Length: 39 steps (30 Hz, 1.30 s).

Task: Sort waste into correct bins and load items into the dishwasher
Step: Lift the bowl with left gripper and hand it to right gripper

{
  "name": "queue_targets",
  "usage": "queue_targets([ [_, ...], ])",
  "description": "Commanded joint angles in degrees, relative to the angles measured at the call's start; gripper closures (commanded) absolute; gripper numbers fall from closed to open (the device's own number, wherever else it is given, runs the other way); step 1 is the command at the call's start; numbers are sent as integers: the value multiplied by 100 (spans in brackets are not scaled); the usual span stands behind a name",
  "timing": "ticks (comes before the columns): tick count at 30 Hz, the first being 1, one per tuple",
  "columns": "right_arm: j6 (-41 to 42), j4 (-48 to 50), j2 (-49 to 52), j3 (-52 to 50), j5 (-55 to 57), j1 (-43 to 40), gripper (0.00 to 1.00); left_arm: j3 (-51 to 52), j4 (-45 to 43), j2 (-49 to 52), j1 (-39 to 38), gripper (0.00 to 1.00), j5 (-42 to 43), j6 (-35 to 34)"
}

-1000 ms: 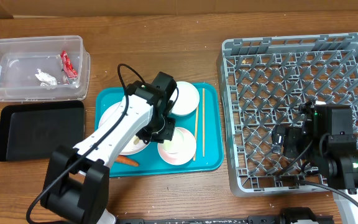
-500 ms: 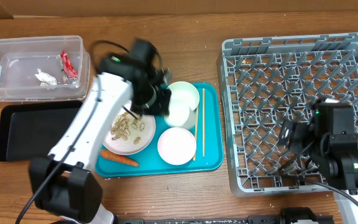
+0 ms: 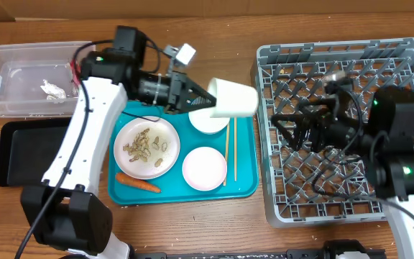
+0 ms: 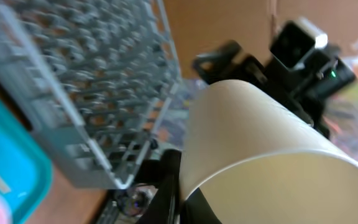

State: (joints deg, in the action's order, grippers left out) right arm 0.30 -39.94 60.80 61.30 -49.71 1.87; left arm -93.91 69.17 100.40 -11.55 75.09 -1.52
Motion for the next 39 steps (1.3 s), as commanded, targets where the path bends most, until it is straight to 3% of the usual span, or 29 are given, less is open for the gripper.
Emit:
queue_targets([
  [1, -229, 295, 240, 157, -1873, -4, 0, -96, -50, -17, -313, 96, 549, 243],
  [9, -227, 896, 625, 157, -3560, -4, 2, -96, -138, -13, -699, 96, 529, 238],
  [12, -223, 898, 625, 157, -3574, -4, 16, -96, -157, -13, -702, 96, 529, 216],
  [30, -201, 857, 625, 155, -3338, -4, 43, -96, -208, -13, -702, 94, 529, 219],
  [33, -157, 767, 625, 155, -2973, -4, 51, -96, -179, -13, -702, 63, 173, 221],
  [34, -103, 706, 625, 155, -2767, -4, 53, -96, -153, -13, -702, 46, -81, 219],
  [36, 59, 544, 625, 155, -2225, -4, 53, -96, -42, -13, -702, 36, -837, 219],
  [39, 127, 170, 619, 157, -866, -7, 56, -98, 227, -13, -595, 28, -3077, -81],
])
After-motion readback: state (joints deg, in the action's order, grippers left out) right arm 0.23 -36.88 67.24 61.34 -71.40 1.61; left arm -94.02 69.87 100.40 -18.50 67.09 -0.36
